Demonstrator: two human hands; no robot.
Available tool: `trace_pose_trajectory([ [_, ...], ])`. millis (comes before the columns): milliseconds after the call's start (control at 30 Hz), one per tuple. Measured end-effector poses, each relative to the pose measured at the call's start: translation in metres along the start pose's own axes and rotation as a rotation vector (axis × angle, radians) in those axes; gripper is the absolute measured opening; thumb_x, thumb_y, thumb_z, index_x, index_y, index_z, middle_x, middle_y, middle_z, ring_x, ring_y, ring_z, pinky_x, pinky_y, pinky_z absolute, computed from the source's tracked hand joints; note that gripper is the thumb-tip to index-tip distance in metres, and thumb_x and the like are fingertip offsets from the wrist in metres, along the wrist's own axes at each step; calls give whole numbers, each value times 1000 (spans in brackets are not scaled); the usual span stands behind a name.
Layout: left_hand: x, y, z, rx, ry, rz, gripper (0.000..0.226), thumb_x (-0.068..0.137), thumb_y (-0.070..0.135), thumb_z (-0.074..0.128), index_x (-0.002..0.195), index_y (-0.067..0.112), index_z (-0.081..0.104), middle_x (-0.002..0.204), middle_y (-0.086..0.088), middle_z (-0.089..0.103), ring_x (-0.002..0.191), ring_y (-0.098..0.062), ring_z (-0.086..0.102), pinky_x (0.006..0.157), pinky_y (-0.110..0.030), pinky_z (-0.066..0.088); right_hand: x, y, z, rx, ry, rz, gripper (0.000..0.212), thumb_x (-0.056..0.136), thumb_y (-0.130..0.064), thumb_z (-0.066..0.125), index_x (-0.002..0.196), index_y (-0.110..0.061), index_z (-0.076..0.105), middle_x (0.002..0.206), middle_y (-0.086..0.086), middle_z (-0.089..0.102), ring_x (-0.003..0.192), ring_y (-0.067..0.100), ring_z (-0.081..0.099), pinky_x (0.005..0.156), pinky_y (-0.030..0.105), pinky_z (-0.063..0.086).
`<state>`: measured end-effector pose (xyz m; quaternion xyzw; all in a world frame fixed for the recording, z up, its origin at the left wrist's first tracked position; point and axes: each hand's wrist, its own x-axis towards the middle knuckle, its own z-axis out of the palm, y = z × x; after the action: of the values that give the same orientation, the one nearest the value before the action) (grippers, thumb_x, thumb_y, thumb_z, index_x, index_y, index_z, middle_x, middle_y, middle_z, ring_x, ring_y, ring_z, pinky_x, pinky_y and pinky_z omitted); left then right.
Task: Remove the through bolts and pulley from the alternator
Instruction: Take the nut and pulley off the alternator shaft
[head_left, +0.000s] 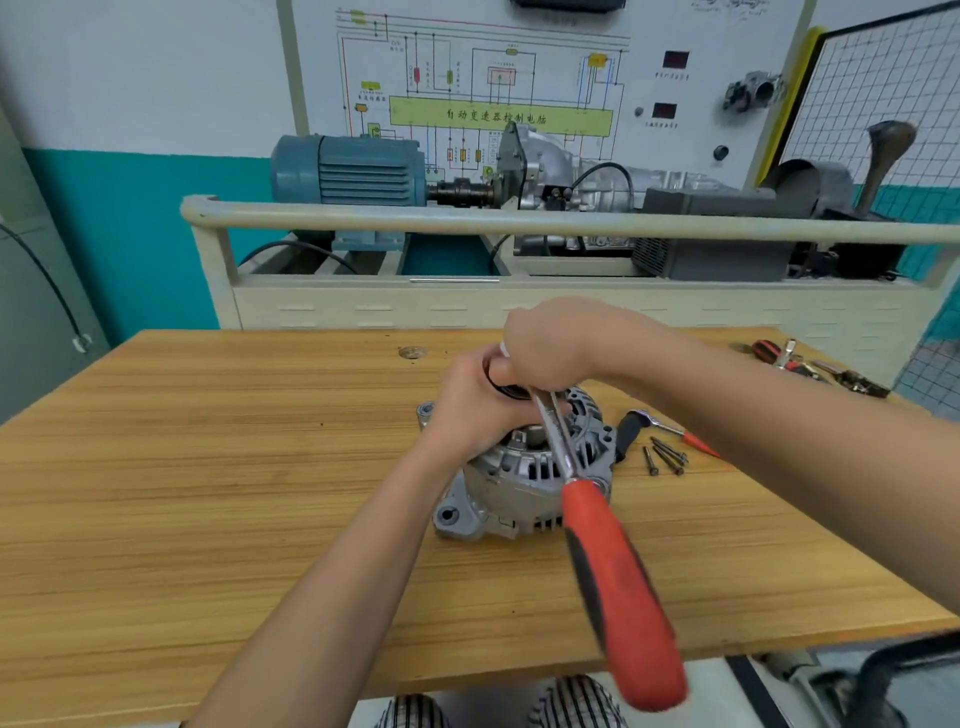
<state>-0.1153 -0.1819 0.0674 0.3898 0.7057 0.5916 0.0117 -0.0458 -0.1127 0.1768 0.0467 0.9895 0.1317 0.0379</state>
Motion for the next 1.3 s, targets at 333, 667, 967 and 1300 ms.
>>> trace_pose_trajectory([
  [333,2,-2,-4,-37,-45,-3,39,59,17,91,88,7,67,76,1,72,72,-8,67,62,-20,48,-6,22,-6,203,-152,-85,37,98,-39,50,105,-9,29,86,7,58,77,23,53,69,34,42],
  [667,2,-3,-4,-37,-48,-2,35,58,20,91,72,28,60,65,18,67,61,4,61,54,-9,42,-18,15,0,229,230,-14,29,81,-31,75,82,-4,64,71,7,61,67,22,52,53,28,36],
  [967,1,-1,-4,-91,-70,-21,45,59,15,91,97,20,66,94,6,74,89,-6,68,80,-21,54,-10,36,-4,277,114,-246,55,73,3,75,119,-25,68,108,-6,69,95,9,56,82,22,41],
  [1300,1,-3,-3,-68,-61,-16,50,59,23,91,101,19,65,92,10,73,88,-3,68,80,-20,52,-2,57,-7,586,-41,-281,44,78,-15,78,117,-26,63,119,-13,65,110,1,58,97,21,45],
])
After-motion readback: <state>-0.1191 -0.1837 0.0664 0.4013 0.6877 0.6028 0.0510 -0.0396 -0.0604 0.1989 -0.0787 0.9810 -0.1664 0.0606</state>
